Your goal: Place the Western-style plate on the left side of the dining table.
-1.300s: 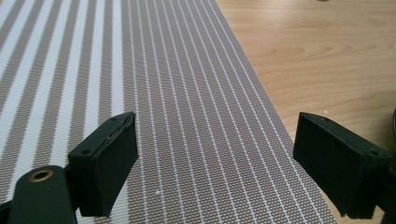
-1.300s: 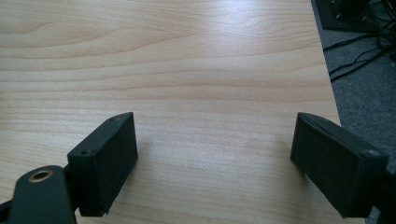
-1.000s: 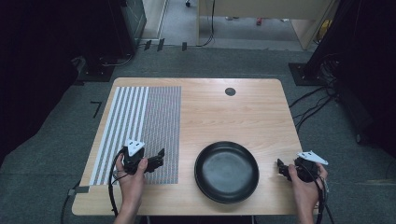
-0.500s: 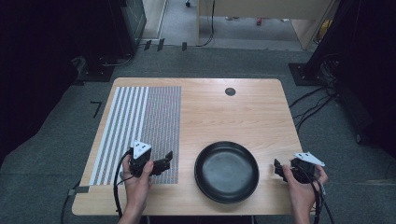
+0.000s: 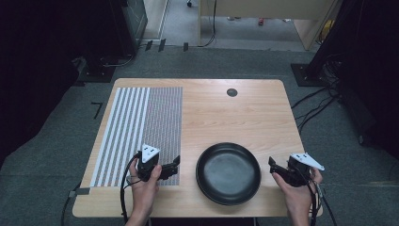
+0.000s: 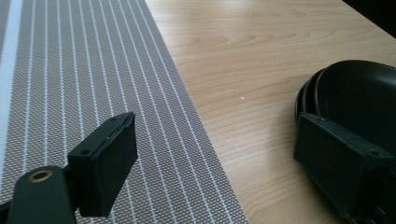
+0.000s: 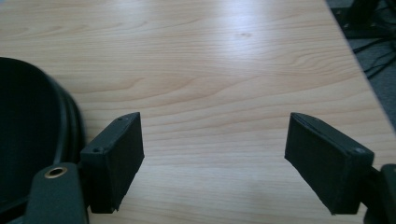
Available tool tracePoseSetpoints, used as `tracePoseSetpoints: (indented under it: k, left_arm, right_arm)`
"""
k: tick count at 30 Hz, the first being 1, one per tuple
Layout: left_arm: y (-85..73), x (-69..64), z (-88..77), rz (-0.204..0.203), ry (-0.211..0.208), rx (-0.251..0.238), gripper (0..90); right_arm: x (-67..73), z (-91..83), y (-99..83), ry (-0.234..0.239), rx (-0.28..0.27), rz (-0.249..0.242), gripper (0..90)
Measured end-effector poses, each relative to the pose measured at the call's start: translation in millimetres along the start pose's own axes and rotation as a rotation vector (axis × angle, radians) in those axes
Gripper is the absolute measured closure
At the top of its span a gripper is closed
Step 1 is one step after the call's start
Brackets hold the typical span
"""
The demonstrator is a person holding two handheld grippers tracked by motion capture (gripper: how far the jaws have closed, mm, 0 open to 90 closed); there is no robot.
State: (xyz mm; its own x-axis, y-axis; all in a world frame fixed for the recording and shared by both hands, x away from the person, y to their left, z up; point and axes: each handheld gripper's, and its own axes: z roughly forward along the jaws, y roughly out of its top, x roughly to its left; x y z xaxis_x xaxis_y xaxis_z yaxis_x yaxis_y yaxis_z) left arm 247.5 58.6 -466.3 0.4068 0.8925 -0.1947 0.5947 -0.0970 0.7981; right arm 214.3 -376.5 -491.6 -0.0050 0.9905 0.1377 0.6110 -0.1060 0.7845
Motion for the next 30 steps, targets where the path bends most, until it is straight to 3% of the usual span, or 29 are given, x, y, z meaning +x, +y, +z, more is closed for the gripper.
tracePoseSetpoints:
  k: [10, 12, 19, 21, 25, 30]
  left_arm:
    - [-4.5, -16.6, 5.7, 0.061, -0.035, 0.026, 13.4]
    - [-5.2, -19.2, 6.2, 0.068, -0.044, 0.031, 13.3]
    - [-7.2, -27.1, 8.2, 0.083, -0.081, 0.034, 13.7]
    - [-7.6, -28.7, 8.6, 0.085, -0.089, 0.037, 14.1]
    - [-8.9, -32.2, 10.5, 0.087, -0.106, 0.049, 14.8]
    - [-10.9, -37.6, 11.2, 0.094, -0.137, 0.051, 22.5]
  right_arm:
    - [13.2, -8.9, 3.9, 0.043, -0.06, 0.0, 29.2]
    - [16.9, -11.8, 4.6, 0.07, -0.067, -0.005, 37.9]
    - [24.8, -9.4, 1.2, 0.157, -0.043, -0.003, 54.0]
    - [29.3, -10.4, 0.3, 0.202, -0.048, 0.022, 59.8]
    - [33.5, -10.1, -0.2, 0.217, -0.036, 0.023, 60.5]
    - [35.6, -7.9, -2.4, 0.249, -0.004, 0.066, 66.2]
